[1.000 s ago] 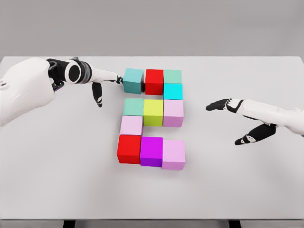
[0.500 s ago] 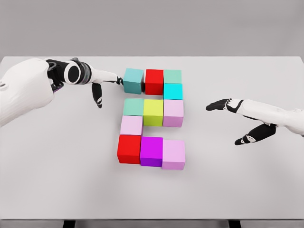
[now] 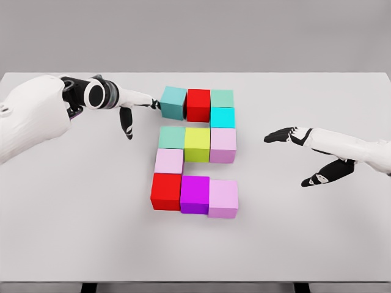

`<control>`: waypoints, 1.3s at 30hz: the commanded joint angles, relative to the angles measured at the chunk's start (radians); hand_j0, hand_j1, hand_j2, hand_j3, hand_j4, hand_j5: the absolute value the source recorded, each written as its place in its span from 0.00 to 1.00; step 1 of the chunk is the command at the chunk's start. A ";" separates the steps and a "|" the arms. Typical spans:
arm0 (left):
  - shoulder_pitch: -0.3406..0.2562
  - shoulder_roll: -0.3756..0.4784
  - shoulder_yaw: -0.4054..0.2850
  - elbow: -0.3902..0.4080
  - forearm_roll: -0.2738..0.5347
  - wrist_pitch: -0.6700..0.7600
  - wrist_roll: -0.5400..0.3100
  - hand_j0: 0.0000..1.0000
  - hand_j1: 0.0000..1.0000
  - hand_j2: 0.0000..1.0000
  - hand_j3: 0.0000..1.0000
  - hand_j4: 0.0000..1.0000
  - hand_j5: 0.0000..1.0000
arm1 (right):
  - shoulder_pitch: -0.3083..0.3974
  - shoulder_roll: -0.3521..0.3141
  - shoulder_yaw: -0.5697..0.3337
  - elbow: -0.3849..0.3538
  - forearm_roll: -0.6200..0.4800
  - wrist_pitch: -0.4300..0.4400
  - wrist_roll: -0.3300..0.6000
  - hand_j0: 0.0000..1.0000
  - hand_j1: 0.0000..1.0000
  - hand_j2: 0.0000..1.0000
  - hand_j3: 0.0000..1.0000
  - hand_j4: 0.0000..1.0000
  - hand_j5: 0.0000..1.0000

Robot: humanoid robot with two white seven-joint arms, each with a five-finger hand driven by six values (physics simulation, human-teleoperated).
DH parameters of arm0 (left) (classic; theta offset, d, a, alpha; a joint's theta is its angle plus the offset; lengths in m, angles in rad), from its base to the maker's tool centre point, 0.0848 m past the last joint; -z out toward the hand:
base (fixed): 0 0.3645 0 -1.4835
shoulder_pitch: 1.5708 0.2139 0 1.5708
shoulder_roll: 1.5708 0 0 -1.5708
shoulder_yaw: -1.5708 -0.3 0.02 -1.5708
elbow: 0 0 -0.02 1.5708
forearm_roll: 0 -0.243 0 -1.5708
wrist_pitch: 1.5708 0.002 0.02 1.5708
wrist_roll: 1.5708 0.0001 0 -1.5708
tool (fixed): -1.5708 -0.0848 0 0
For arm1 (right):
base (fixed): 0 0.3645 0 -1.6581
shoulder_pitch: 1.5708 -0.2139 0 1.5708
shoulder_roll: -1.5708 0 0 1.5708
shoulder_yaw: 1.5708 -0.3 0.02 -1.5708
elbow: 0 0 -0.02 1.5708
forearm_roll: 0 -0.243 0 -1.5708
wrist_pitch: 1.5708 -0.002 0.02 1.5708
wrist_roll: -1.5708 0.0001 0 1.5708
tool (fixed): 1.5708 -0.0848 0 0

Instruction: Assemble the squares on the desktop into the number 2

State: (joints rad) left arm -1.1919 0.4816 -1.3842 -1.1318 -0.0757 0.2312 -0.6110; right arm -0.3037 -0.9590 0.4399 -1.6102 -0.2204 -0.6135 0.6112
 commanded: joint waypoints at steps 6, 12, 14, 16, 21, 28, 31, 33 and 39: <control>0.000 0.006 0.001 -0.020 -0.001 -0.001 0.000 1.00 1.00 1.00 1.00 1.00 1.00 | 0.000 -0.001 0.000 -0.001 -0.008 0.003 0.000 1.00 1.00 1.00 1.00 1.00 1.00; 0.000 0.006 0.001 -0.020 -0.001 -0.001 0.000 1.00 1.00 1.00 1.00 1.00 1.00 | 0.000 -0.001 -0.001 -0.001 -0.008 0.003 0.000 1.00 1.00 1.00 1.00 1.00 1.00; 0.002 0.008 0.001 -0.020 -0.001 -0.001 0.000 1.00 1.00 1.00 1.00 1.00 1.00 | 0.000 -0.001 0.000 -0.001 -0.008 0.003 0.000 1.00 1.00 1.00 1.00 1.00 1.00; 0.002 0.015 0.002 -0.020 -0.002 -0.003 0.000 1.00 1.00 1.00 1.00 1.00 1.00 | 0.000 0.000 0.000 -0.001 -0.008 0.003 0.000 1.00 1.00 1.00 1.00 1.00 1.00; 0.000 0.075 0.013 -0.020 0.001 -0.007 0.000 1.00 1.00 1.00 1.00 1.00 1.00 | 0.000 0.000 0.000 -0.001 -0.008 0.003 0.000 1.00 1.00 1.00 1.00 1.00 1.00; 0.147 0.442 0.367 -0.210 0.040 -0.842 0.000 1.00 1.00 1.00 1.00 1.00 1.00 | 0.000 0.002 0.000 -0.001 -0.007 0.003 0.000 1.00 1.00 1.00 1.00 1.00 1.00; 0.377 0.469 0.692 -0.206 0.062 -0.842 0.000 1.00 1.00 1.00 1.00 1.00 1.00 | 0.000 0.002 -0.001 -0.001 0.007 0.003 0.000 1.00 1.00 1.00 1.00 1.00 1.00; 0.500 0.469 0.859 -0.201 0.071 -0.842 0.000 1.00 1.00 1.00 1.00 1.00 1.00 | 0.000 0.003 -0.001 -0.001 0.006 0.003 0.000 1.00 1.00 1.00 1.00 1.00 1.00; 0.675 0.463 1.036 -0.204 0.073 -0.842 0.000 1.00 1.00 1.00 1.00 1.00 1.00 | 0.000 0.011 0.000 -0.002 0.007 0.003 0.000 1.00 1.00 1.00 1.00 1.00 1.00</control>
